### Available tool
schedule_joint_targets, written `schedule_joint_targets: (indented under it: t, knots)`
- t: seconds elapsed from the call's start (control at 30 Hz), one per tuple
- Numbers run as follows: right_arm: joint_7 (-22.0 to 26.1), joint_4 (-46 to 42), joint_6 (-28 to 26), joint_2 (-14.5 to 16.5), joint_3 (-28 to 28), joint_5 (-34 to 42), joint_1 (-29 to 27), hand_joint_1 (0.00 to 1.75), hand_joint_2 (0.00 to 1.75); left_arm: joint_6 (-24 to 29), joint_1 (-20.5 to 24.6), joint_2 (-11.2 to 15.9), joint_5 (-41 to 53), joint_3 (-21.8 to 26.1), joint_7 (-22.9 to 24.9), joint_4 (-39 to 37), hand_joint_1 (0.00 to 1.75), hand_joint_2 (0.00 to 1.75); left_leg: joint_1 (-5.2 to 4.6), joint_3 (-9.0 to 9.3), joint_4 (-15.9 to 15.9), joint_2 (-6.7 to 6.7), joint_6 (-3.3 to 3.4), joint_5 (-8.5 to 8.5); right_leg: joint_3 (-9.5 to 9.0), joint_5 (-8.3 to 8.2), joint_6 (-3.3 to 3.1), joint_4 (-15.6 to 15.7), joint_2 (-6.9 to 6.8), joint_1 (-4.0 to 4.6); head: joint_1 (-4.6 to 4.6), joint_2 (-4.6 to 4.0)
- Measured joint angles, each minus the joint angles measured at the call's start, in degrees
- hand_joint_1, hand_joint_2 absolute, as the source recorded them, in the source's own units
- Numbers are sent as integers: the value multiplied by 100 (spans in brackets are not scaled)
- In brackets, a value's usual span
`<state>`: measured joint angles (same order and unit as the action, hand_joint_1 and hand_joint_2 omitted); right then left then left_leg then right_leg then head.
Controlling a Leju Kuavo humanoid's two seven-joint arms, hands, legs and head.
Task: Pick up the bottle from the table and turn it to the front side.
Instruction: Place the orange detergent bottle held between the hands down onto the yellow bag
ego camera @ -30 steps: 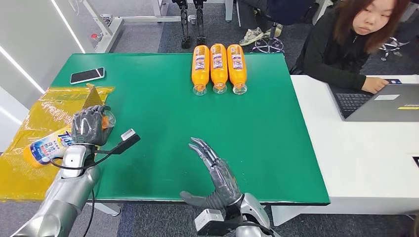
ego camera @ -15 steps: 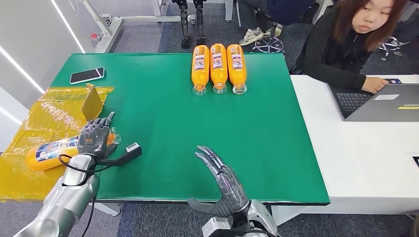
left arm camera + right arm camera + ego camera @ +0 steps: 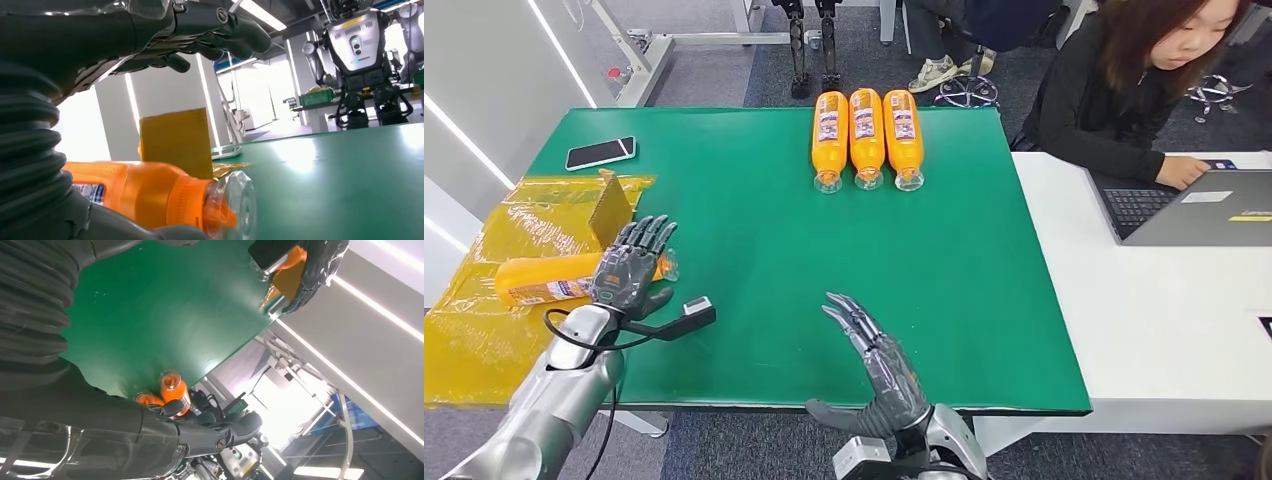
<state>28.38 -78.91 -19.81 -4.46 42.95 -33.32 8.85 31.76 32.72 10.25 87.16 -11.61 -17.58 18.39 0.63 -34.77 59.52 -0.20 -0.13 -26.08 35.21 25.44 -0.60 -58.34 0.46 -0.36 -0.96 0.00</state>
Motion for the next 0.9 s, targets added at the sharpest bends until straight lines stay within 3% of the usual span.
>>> schedule_joint_targets:
  t: [0.3,0.43,0.57,0.7,0.9]
  knots:
    - [4,-16,-233,-6,-36,-95,-155,0,175,-1593,201,233,-353,-212,-881,431,0,175,2,0,0,1,-2,1,4,-1,-1,-1,3,1,-1,0]
    - [-6,-109,-336,-28,-110,-156,-324,0,175,-2599,342,557,-1477,-477,-1623,1016,0,175,2,-1,-1,3,-3,2,6,-1,-2,-4,4,1,-1,0]
    - [-127,-320,-287,-37,-205,-319,-449,0,175,-3680,329,942,-3222,-855,-1994,2079,0,175,1,-2,-1,4,-3,2,6,-1,-3,-5,4,1,-1,0]
    - [-269,-564,-187,-37,-316,-476,-494,0,175,-3987,139,1094,-4447,-1131,-2092,3109,0,175,0,-2,-1,2,-3,2,3,-1,-2,-3,2,0,-1,0]
    - [-316,-821,-185,-40,-512,-507,-532,0,175,-4016,-252,928,-5423,-1350,-2253,4044,0,175,-2,0,1,3,-3,2,2,-5,2,2,3,-1,-1,0]
